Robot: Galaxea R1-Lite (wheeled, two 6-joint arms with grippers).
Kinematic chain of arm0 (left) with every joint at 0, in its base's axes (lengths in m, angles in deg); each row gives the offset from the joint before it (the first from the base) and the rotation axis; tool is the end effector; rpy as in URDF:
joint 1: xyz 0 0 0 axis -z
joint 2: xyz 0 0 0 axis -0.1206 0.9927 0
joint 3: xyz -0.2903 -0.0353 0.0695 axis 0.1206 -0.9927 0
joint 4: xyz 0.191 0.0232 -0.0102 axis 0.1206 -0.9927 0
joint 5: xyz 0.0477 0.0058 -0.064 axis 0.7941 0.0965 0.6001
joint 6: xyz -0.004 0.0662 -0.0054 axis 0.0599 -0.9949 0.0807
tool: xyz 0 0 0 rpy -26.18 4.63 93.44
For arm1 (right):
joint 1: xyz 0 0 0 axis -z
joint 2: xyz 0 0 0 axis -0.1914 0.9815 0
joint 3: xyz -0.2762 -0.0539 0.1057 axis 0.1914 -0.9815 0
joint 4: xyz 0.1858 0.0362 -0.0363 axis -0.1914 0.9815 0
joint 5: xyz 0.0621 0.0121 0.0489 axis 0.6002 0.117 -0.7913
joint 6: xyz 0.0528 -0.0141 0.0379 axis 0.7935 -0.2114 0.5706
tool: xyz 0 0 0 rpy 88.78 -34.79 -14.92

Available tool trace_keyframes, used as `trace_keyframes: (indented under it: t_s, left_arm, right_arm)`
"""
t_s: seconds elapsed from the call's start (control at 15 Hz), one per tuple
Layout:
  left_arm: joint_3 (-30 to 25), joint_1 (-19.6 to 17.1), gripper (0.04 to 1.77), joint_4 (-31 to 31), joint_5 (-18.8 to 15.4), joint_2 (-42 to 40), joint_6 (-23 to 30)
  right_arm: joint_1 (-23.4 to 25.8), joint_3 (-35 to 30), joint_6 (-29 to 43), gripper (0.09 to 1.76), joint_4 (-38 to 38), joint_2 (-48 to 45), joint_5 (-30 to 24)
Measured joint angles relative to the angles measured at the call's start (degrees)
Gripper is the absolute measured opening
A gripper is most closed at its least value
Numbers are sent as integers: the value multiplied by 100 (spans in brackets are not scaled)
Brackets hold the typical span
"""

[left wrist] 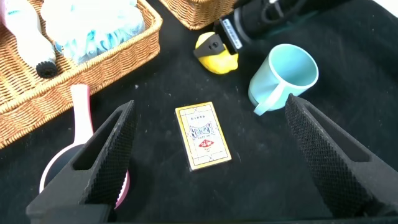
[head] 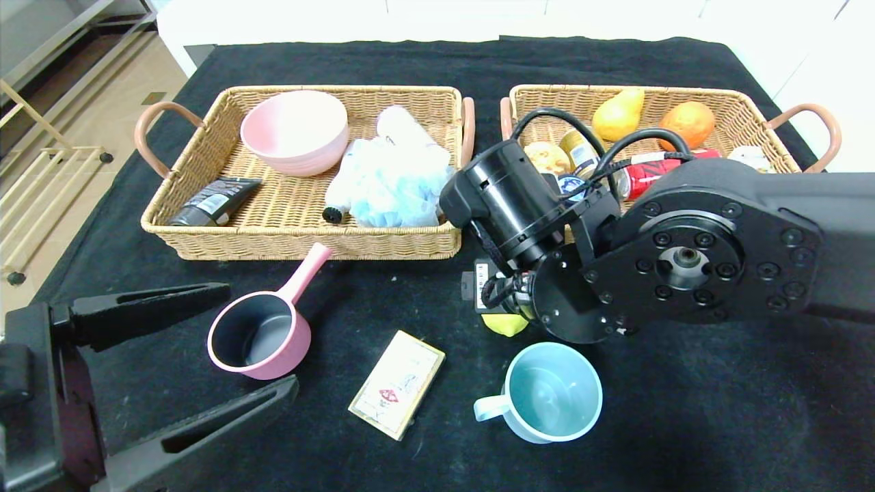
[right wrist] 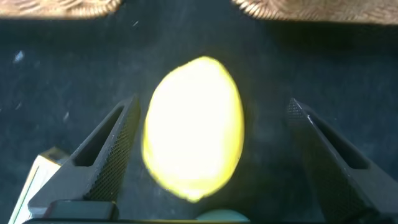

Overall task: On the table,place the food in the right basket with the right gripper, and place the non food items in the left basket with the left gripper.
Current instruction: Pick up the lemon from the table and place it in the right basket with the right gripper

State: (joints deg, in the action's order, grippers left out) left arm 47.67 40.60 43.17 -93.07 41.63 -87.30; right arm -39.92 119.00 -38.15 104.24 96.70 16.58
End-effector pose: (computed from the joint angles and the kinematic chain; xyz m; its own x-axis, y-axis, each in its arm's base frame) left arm 0.1320 -0.1003 0.2464 0.7349 -0.6748 -0.0675 0.6770 0.7243 0.1308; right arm 0.2973 0.3018 0.2129 0.8317 0.0558 -0.5524 -0.0248 0.9977 0.0634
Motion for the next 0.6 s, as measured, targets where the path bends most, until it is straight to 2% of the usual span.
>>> trace_keyframes:
  t_s: [0.53,0.6]
  left_arm:
    - [0,-24,172,6,5,-65,-27]
    - [1,-29,172,4,2,-76,-40]
  right_arm:
    - [61,83,2,171,-2,215,-9]
    - [68,90,2,162,-2,230,-2]
